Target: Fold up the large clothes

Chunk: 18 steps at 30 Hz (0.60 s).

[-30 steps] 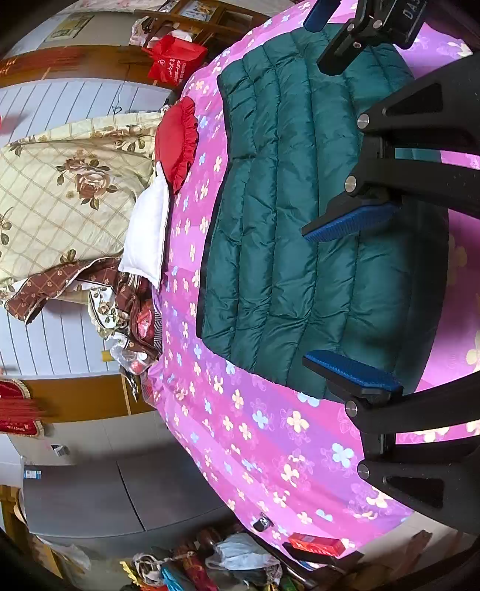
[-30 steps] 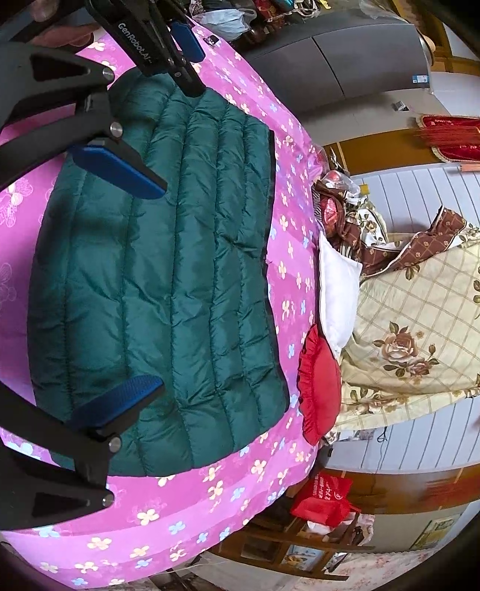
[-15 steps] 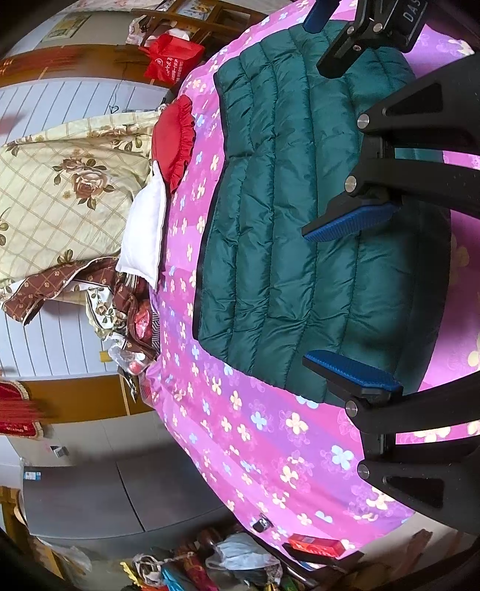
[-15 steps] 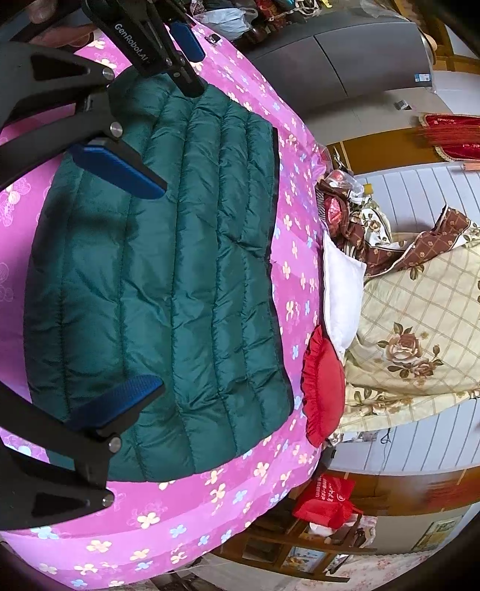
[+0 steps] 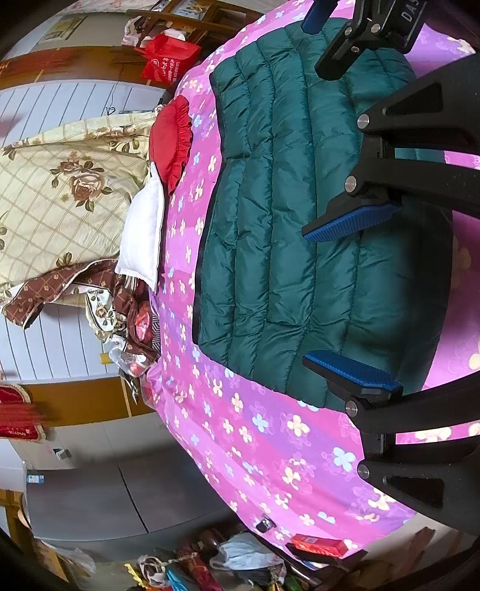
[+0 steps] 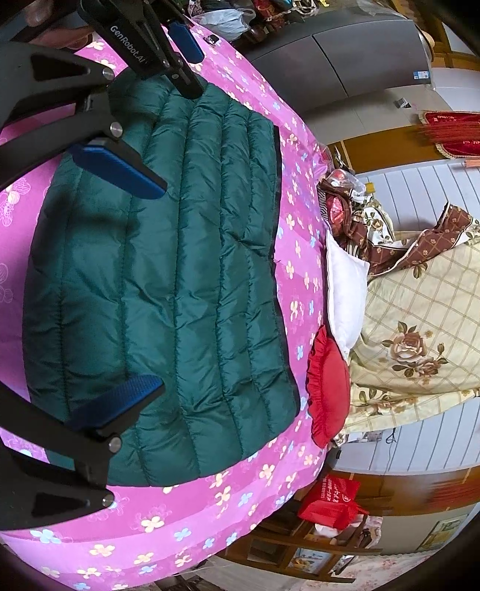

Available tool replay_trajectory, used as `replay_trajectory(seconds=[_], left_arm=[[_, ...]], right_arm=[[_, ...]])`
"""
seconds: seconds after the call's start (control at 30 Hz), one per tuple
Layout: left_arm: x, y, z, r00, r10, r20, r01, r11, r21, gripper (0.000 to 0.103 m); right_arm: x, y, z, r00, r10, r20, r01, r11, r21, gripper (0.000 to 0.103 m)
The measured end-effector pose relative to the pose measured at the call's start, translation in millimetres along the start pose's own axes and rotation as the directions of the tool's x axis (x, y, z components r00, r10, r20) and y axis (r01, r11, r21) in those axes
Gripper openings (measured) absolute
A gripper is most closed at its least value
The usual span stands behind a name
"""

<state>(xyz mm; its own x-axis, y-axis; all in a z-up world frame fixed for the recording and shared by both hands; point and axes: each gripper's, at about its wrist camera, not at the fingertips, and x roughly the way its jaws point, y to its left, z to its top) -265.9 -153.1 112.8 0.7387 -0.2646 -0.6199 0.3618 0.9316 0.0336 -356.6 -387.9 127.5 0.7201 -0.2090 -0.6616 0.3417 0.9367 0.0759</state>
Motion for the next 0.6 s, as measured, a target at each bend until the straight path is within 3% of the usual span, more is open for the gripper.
replay_trajectory(seconds=[0.6], left_arm=[[5.4,-4.5,-0.1,1.000,-0.001,-0.009,0.001,1.000,0.009,0.043]], right_arm=[[6.2,-0.2,-0.4,1.000,0.003,-0.013,-0.003,1.000,0.008,0.098]])
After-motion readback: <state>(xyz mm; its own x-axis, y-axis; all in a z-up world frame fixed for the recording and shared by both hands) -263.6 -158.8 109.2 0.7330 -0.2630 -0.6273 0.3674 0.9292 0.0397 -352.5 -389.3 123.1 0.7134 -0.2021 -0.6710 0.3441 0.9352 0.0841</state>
